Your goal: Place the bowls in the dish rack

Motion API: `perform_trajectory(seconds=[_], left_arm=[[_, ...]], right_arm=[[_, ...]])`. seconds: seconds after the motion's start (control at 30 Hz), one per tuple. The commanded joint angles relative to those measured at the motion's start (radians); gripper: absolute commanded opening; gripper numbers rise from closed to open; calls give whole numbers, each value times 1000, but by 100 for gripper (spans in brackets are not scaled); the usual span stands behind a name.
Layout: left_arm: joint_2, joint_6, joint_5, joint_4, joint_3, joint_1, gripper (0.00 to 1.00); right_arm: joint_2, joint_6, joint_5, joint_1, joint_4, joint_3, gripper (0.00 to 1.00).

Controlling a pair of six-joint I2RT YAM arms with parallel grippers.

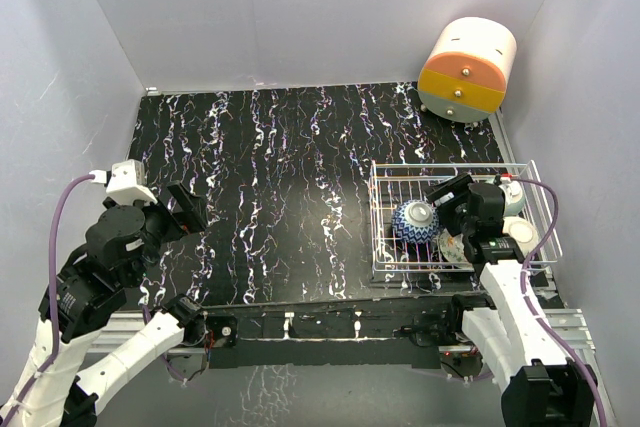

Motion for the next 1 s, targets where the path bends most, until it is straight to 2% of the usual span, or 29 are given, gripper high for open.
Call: perform_trajectory(seconds=[0.0,0.1,0.13,0.17,0.33,0.43,0.57,0.67,0.83,0.97], left_arm=[[-6,1,8,11,-9,-3,97],[-4,5,9,13,-11,-3,97],[-3,6,10,15,-12,-3,97],[0,7,14,18,-13,-3,97],[15,10,27,34,-33,-4,97],[24,9,35,45,-43,-4,97],[45,8,45,43,-38,-3,97],[53,6,44,36,-35,-3,97],[49,-7,43,19,-38,-3,97],[51,-13,40,6,-45,-3,97]], right_arm=[[4,-75,19,3,4,68,76],[45,-160,-6,3,3,144,82],[69,-193,-18,3,-6,175,93],[98,-220,-24,4,-23,214,98],[170,-324,-16,63,-37,361,99],[250,-381,90,197,-75,475,99],[425,-454,243,468,-187,662,99],[504,-468,320,623,-197,753,99],[584,-482,349,773,-158,815,99],[627,-504,354,837,-143,831,99]])
